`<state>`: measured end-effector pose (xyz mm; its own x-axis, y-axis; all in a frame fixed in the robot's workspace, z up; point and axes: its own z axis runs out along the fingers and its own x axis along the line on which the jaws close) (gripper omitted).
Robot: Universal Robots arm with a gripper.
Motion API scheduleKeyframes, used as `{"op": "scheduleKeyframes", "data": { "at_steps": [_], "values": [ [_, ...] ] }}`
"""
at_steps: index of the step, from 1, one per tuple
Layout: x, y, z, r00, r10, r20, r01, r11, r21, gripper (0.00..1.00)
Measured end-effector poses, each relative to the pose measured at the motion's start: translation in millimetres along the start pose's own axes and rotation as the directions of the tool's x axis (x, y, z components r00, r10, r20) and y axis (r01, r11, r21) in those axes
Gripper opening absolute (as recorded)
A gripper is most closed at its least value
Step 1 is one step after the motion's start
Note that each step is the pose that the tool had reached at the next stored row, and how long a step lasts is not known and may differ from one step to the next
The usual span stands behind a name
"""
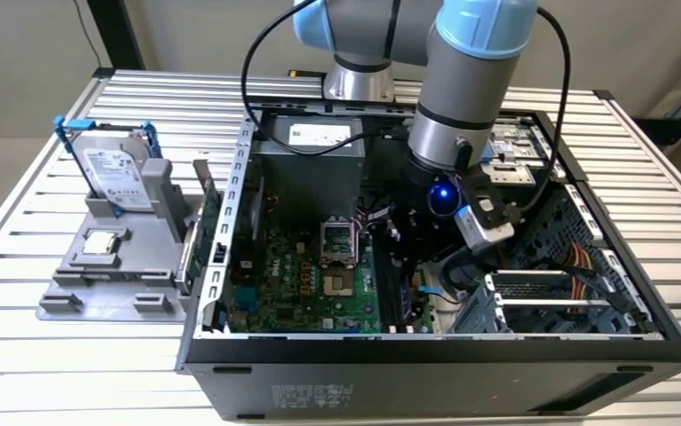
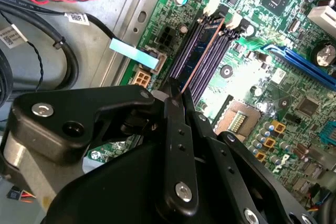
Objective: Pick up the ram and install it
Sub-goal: 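Insert the ram into the slot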
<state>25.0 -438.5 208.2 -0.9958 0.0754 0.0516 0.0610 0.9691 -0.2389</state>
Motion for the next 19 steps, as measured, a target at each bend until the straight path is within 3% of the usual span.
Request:
{"op": "scheduleKeyframes", "data": {
  "at_steps": [10,19],
  "values": [
    [-0.9,-1.0,-4.8,1.0,0.0,-0.0015,0.0,1.0,0.0001,0.0],
    [-0.1,-1.4,-5.0,1.0,0.0,-0.0013,0.0,1.0,0.0019,0.0]
  ]
}}
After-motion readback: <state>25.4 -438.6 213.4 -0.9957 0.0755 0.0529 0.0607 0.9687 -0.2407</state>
